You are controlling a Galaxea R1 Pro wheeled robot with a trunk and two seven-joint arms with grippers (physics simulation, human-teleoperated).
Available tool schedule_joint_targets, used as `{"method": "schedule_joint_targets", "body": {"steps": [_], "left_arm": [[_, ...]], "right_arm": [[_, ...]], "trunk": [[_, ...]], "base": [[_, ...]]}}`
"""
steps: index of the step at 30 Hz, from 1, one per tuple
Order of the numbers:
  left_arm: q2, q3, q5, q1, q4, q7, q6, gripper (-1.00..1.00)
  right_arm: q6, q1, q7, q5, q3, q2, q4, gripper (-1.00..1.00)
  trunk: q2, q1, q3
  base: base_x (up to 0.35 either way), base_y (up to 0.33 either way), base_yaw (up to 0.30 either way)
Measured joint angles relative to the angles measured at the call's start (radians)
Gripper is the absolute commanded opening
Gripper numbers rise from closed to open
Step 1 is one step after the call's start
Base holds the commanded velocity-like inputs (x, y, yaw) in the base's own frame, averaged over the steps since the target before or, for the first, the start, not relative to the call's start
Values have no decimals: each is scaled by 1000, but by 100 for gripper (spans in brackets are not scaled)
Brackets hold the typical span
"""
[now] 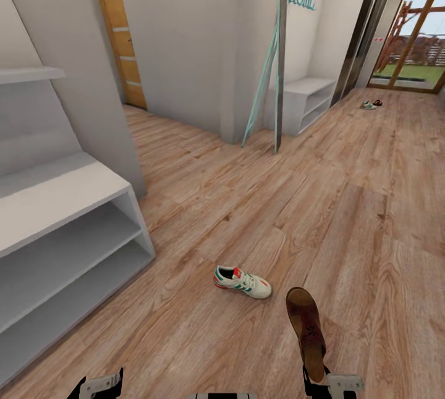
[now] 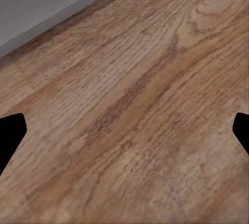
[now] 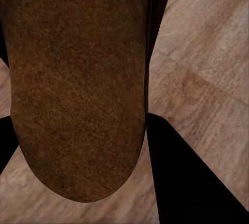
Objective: Pick up the two gym shoes and the two sandals from the corridor floor and place them onto the hallstand (shoe rack) in the corridor, making sure they are on the rack and not on the floor. Arrange them so the two gym shoes are next to each other and the two sandals are next to each other.
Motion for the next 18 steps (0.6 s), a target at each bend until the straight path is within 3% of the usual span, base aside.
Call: {"method": "schedule_joint_targets", "body": {"steps": [13,18], "left_arm": [[0,0,1,0,0,0,0,100],[0,0,1,0,0,0,0,100]], "right_arm": [[-1,0,0,0,1,7,-4,-100],[1,0,-1,0,1,6,-1,-100]], "trunk": [[0,0,0],[0,0,1]], "base": [[0,0,-1],[193,106,-97]]}}
